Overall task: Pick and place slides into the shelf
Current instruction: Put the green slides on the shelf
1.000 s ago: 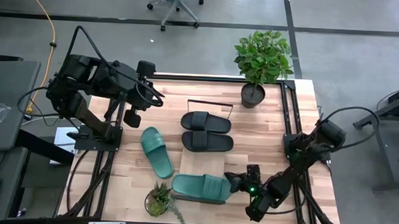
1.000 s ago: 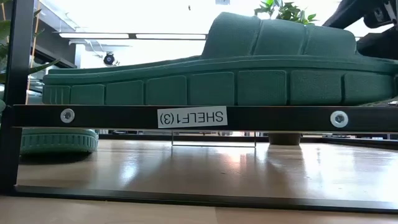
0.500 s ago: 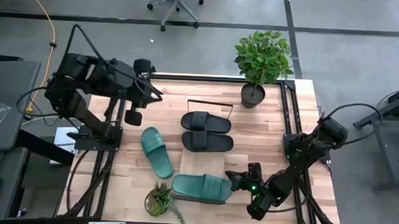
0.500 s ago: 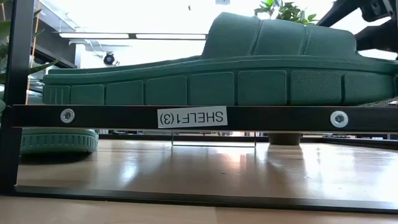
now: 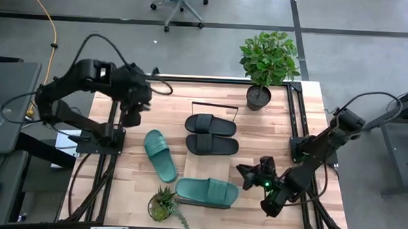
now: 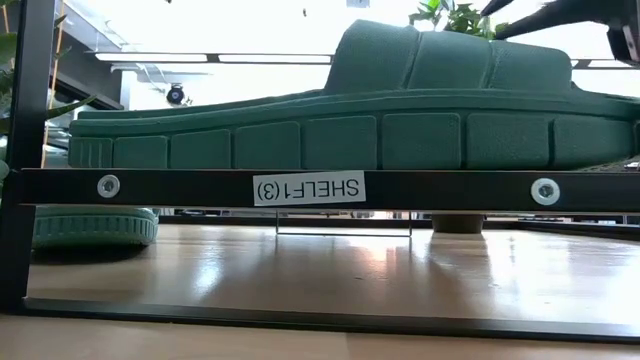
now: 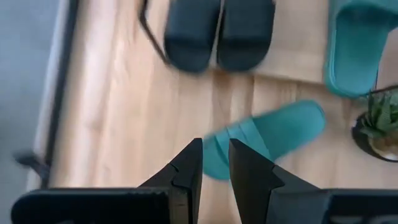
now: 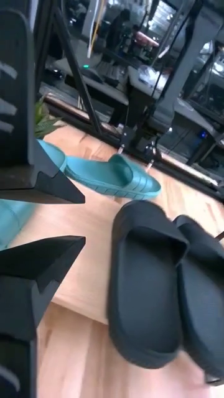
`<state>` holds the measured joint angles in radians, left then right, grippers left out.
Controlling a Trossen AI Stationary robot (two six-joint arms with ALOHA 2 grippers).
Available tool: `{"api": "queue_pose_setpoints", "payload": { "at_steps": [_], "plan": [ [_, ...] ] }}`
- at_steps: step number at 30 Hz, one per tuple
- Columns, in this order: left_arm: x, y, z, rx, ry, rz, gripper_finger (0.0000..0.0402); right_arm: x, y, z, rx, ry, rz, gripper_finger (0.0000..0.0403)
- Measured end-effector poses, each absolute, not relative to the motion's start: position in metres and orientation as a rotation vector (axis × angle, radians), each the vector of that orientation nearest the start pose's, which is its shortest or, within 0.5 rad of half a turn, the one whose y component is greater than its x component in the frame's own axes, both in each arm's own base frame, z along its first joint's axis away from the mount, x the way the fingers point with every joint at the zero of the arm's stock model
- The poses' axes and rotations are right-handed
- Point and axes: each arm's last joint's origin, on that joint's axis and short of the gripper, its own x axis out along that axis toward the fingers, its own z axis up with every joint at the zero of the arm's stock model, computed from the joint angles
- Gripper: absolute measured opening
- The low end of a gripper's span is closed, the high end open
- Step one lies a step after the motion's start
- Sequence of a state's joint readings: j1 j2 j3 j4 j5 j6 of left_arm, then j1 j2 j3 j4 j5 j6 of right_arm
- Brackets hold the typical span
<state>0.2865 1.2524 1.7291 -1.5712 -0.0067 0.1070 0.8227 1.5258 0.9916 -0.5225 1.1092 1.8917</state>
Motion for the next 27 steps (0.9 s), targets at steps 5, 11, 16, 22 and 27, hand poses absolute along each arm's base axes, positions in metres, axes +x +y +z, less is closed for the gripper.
{"api": "queue_pose_setpoints", "payload": {
  "at_steps": [5,11,16,22,27],
  "plan": [
    [0.154,0.041,0.396,-0.234,1.058,0.280,0.0067,0.211,0.189,0.237,0.904,0.128,-0.627,0.0084],
    [0.148,0.026,0.366,-0.469,0.685,0.313,0.0067,0.206,0.184,0.245,0.853,0.153,-0.613,0.0084],
    [0.129,0.016,0.341,-0.714,0.465,0.389,0.0067,0.205,0.184,0.245,0.842,0.158,-0.615,0.0084],
    [0.120,0.001,0.333,-0.775,0.268,0.498,0.0067,0.204,0.183,0.245,0.832,0.162,-0.619,0.0084],
    [0.131,-0.021,0.328,-0.735,0.219,0.572,0.0067,0.199,0.177,0.265,0.838,0.122,-0.589,0.0084]
  ]
}}
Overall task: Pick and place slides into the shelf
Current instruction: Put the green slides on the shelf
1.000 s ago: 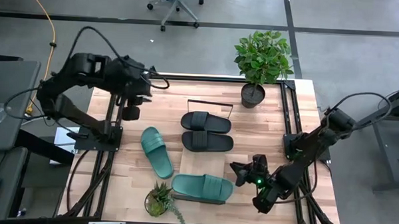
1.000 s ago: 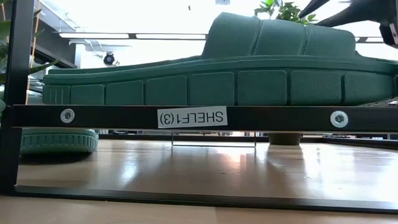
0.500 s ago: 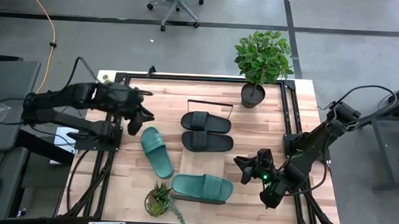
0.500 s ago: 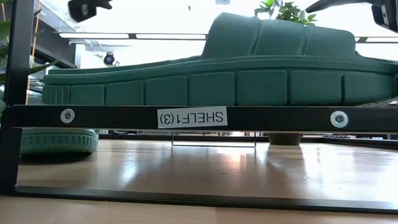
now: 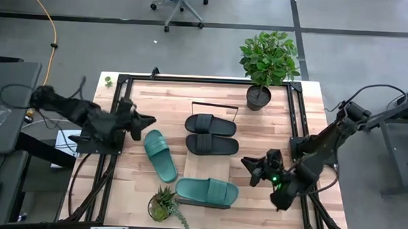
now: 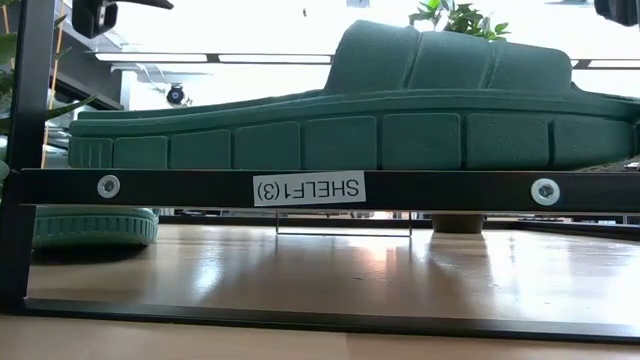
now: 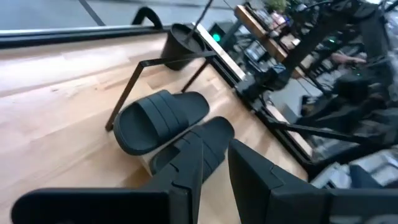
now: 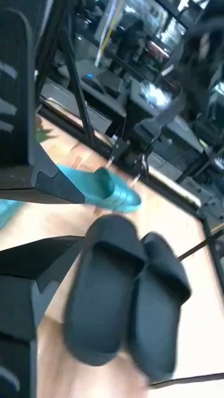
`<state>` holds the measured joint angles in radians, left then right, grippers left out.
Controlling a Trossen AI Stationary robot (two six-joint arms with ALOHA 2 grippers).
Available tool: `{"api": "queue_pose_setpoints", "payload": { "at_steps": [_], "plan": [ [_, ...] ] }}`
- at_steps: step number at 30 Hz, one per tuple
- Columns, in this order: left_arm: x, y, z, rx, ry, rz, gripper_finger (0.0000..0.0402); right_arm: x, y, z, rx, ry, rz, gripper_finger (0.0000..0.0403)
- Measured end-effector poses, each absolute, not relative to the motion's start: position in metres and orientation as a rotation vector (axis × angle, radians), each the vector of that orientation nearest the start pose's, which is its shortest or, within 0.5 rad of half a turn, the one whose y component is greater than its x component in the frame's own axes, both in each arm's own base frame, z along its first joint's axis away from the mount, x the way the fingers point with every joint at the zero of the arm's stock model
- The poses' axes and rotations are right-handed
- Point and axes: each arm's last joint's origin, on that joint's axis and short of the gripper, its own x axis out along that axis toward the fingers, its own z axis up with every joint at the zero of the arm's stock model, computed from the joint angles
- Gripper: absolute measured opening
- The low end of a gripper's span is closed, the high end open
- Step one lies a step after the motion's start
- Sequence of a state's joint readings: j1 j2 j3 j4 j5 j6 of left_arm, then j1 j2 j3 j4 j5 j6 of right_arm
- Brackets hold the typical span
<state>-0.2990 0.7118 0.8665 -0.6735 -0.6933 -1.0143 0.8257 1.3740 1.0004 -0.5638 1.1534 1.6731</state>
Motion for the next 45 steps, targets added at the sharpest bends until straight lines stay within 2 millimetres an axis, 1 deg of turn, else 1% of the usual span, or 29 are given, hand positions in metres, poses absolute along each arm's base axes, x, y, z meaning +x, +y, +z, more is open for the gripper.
{"api": "queue_pose_setpoints", "payload": {
  "at_steps": [3,5,8,11,14,22,25,30,34,37,41,45],
  "plan": [
    [0.140,-0.038,0.322,-0.709,0.185,0.627,0.0067,0.189,0.166,0.292,0.775,0.129,-0.537,0.0084],
    [0.144,-0.048,0.317,-0.697,0.153,0.668,0.0067,0.179,0.154,0.311,0.760,0.133,-0.497,0.0084],
    [0.148,-0.061,0.307,-0.677,0.085,0.748,0.0067,0.164,0.135,0.333,0.759,0.161,-0.420,0.0084],
    [0.152,-0.070,0.296,-0.670,0.012,0.811,0.0067,0.153,0.119,0.349,0.758,0.166,-0.355,0.0084],
    [0.160,-0.077,0.286,-0.666,-0.003,0.843,0.0067,0.146,0.107,0.360,0.741,0.150,-0.314,0.0084],
    [0.188,-0.095,0.255,-0.696,-0.086,0.908,0.0067,0.135,0.082,0.373,0.694,0.175,-0.223,0.0084],
    [0.197,-0.101,0.241,-0.699,-0.090,0.924,0.0067,0.135,0.075,0.377,0.670,0.211,-0.135,0.0084],
    [0.220,-0.111,0.221,-0.719,-0.135,0.939,0.0067,0.132,0.071,0.380,0.661,0.280,0.050,0.0084],
    [0.234,-0.116,0.205,-0.704,-0.190,0.951,0.0067,0.129,0.071,0.382,0.659,0.298,0.119,0.0084],
    [0.240,-0.119,0.196,-0.676,-0.220,0.955,0.0067,0.127,0.070,0.383,0.637,0.305,0.162,0.0084],
    [0.243,-0.123,0.187,-0.693,-0.151,0.952,0.0067,0.124,0.070,0.384,0.628,0.307,0.197,0.0084],
    [0.240,-0.127,0.181,-0.700,0.056,0.929,0.0067,0.124,0.069,0.384,0.622,0.305,0.200,0.0084]
  ]
}}
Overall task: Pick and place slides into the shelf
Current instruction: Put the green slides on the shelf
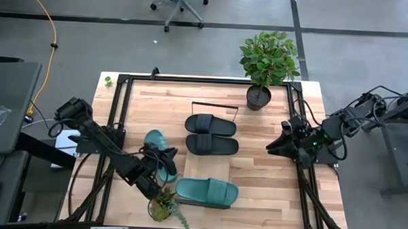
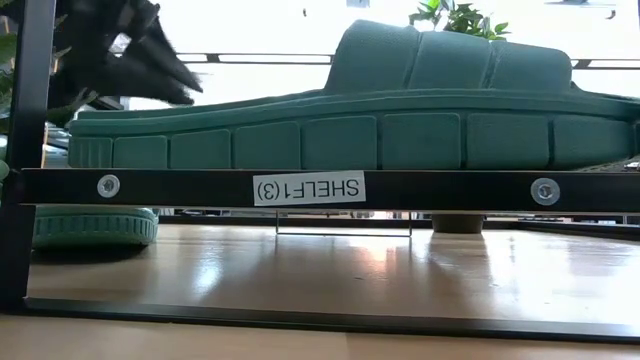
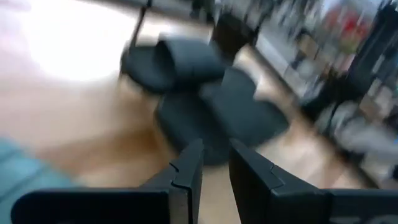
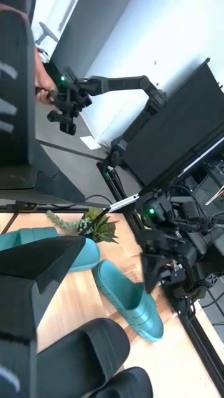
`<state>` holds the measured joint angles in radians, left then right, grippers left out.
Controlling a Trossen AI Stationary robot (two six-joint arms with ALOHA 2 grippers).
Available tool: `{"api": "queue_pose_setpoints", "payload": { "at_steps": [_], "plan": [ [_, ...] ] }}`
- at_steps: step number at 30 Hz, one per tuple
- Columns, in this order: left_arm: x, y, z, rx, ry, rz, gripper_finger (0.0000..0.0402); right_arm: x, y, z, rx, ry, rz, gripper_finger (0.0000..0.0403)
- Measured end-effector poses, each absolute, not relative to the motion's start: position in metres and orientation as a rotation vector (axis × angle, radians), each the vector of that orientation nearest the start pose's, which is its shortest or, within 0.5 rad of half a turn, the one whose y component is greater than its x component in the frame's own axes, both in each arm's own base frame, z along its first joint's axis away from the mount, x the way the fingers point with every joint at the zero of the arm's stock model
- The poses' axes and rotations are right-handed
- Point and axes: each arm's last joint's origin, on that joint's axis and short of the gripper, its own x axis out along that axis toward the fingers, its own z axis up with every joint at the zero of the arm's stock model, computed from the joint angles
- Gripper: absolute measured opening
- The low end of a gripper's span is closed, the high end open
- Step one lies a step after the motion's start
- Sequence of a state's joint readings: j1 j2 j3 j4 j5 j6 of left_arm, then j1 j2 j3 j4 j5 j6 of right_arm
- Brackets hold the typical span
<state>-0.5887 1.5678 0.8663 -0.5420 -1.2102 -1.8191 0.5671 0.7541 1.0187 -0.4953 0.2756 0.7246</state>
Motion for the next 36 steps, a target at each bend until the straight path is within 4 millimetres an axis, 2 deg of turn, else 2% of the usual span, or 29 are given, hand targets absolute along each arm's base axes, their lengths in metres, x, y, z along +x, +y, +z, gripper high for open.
{"api": "queue_pose_setpoints", "payload": {
  "at_steps": [5,12,15,24,36],
  "plan": [
    [0.231,-0.132,0.190,-0.635,0.433,0.876,0.0067,0.123,0.069,0.384,0.623,0.310,0.211,0.0084],
    [0.225,-0.134,0.234,-0.422,0.841,0.767,0.0067,0.123,0.070,0.384,0.620,0.323,0.220,0.0084],
    [0.223,-0.128,0.237,-0.355,0.977,0.754,0.0067,0.123,0.069,0.383,0.613,0.325,0.218,0.0084],
    [0.230,-0.108,0.229,-0.186,1.199,0.653,0.0067,0.123,0.069,0.383,0.598,0.322,0.211,0.0084],
    [0.233,-0.109,0.217,-0.085,1.284,0.649,0.0067,0.123,0.069,0.383,0.587,0.314,0.192,0.0084]
  ]
}}
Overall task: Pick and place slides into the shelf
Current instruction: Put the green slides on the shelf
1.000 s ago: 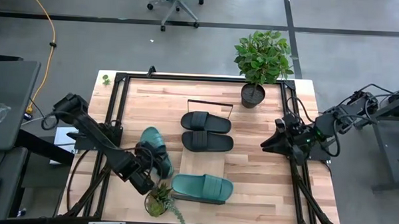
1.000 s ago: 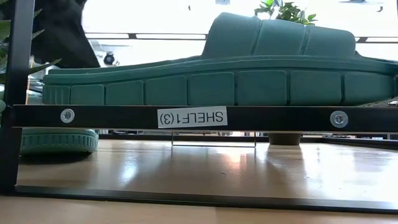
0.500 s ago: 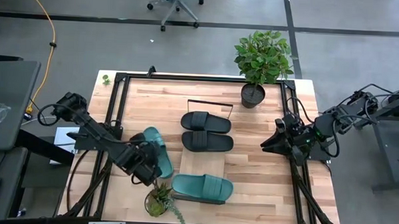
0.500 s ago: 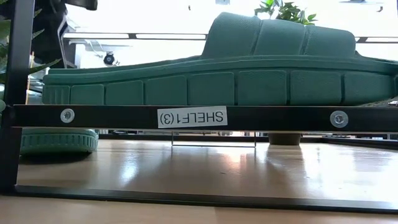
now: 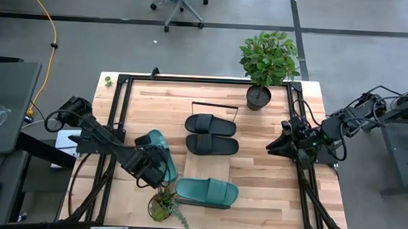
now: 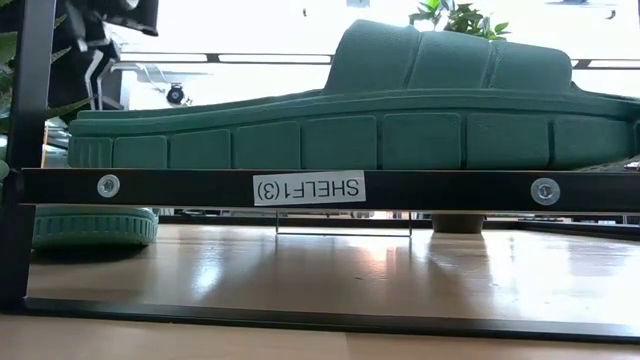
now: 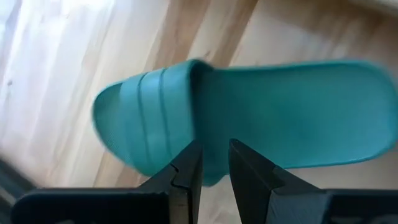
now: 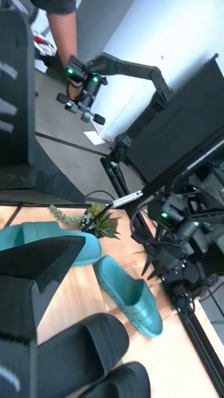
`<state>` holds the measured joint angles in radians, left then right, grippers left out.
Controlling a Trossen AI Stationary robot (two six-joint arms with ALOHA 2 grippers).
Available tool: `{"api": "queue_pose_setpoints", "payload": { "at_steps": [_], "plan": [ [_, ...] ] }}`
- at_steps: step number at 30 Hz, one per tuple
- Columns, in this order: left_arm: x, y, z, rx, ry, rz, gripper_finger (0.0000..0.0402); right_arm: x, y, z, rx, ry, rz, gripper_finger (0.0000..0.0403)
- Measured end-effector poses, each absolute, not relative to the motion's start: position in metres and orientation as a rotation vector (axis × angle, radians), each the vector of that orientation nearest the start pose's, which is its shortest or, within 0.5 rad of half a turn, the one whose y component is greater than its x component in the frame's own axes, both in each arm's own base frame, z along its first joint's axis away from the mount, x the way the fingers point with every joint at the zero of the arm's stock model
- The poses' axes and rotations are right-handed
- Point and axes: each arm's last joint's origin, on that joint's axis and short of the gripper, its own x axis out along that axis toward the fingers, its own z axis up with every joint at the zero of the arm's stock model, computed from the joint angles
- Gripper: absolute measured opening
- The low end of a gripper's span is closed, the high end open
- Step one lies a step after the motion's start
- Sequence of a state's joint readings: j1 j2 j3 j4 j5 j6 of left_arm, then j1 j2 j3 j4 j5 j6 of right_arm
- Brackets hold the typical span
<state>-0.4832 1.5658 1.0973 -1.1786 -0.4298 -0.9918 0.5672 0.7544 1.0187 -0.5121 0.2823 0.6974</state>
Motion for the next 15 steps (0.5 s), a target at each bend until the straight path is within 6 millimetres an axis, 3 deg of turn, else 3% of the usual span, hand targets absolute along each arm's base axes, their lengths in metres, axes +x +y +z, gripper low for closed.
{"api": "queue_pose_setpoints", "payload": {
  "at_steps": [9,15],
  "plan": [
    [0.2348,-0.1093,0.2081,-0.022,1.329,0.665,0.0070,0.1235,0.0689,0.3828,0.580,0.311,0.187,0.0084],
    [0.2354,-0.1083,0.2089,0.010,1.311,0.660,0.0127,0.1235,0.0680,0.3826,0.576,0.303,0.161,0.0084]
  ]
}}
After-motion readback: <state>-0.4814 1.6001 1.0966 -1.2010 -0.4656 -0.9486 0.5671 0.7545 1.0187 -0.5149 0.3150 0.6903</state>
